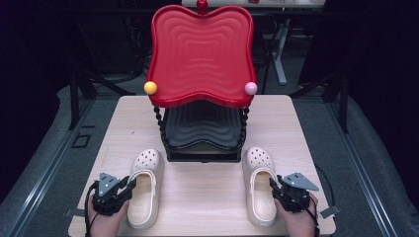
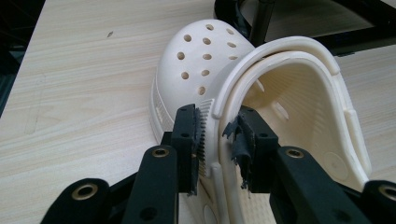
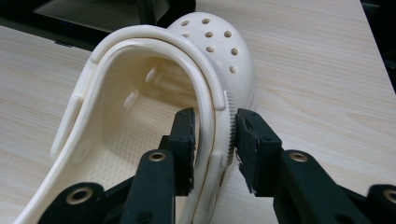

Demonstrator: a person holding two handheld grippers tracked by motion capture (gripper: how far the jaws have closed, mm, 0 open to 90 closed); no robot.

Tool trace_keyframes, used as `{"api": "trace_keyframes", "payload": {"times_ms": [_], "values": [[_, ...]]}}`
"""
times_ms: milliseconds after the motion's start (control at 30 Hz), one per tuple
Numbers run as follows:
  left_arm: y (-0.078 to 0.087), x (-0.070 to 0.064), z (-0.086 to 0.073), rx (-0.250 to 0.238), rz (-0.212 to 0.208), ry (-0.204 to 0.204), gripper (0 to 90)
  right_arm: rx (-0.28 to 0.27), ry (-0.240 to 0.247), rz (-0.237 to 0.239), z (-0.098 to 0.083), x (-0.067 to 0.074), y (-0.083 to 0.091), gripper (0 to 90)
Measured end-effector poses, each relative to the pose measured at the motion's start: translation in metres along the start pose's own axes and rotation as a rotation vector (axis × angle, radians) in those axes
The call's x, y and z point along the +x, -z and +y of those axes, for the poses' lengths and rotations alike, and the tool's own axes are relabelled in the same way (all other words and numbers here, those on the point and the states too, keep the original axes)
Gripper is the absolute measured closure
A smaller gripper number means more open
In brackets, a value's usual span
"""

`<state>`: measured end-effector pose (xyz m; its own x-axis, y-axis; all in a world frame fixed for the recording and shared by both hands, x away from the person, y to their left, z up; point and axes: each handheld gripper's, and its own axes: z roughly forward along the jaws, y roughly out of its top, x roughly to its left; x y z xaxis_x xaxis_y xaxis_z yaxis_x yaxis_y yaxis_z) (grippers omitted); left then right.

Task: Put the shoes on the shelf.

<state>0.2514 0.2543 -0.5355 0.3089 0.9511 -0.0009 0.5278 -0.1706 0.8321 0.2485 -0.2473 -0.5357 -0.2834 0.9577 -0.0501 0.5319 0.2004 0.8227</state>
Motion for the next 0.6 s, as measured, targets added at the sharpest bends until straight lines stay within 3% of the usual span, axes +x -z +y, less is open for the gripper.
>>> {"api": "trace_keyframes", "payload": {"times_ms": [400,600], "values": [[0.0,0.0019,0.0007,-0.001,-0.014,-0.014,72.3,-0.003,-0.013,0.037,0.0074,-0.0049,-0.0007,70.6],[-0.0001,0.002,0.0014,0.002,-0.016,-0.018,72.6,-0.001,-0.022,0.021,0.0083,-0.0026,0.0002,73.1]]}}
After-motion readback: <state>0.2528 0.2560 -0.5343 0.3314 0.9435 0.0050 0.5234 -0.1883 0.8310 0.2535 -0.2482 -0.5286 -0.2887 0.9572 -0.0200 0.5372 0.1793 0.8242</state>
